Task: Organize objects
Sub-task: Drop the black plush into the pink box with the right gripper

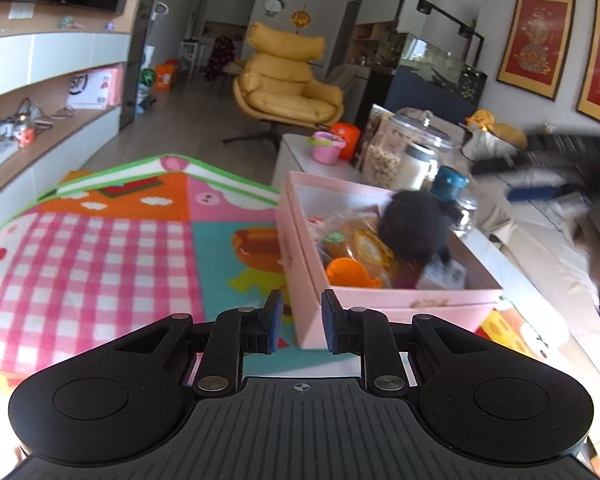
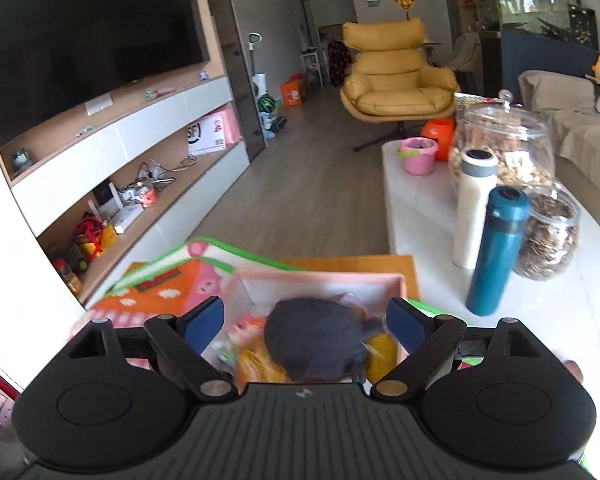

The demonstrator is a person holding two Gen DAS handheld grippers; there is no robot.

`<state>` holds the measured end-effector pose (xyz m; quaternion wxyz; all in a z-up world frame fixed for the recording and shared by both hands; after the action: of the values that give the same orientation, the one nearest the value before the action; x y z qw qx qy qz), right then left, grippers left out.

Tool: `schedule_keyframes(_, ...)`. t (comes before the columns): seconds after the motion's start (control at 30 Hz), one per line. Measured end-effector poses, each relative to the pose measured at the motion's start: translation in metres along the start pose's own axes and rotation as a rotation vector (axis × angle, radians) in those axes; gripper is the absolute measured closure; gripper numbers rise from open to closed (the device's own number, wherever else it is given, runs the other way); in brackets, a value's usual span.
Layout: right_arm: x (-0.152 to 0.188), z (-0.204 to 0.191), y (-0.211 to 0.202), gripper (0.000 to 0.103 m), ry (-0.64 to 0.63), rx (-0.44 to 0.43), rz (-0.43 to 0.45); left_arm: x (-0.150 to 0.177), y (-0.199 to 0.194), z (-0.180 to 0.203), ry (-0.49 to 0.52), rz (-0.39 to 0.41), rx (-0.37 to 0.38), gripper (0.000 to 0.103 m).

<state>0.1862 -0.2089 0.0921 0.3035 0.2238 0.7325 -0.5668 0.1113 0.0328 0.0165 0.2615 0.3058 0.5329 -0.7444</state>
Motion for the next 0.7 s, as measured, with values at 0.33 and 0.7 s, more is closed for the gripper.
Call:
schedule_keyframes(0.33,0.113,0.011,0.014,0.034,-0.162,0.197,-0.068,-0.033,0.043,0.016,0.011,-0.030,-0.068,0.080)
schedule_keyframes(0.7,0.098,-0.012,0.049,0.034,-0.242,0.153,-0.064,-0.037,0.063,-0.026,0.039,-0.094,-0.271,0.026)
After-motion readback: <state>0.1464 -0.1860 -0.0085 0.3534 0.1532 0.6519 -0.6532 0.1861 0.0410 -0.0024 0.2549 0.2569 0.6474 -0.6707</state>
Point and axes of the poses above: each gripper's, at about its wrist camera, not at the fingertips, and y roughly the way its jaws point, z to its right, x to its underside, the point moved 8 cm from there along y, roughly the way its jaws point, and after that the axes turned 9 degrees about -z, right-handed, at the moved point
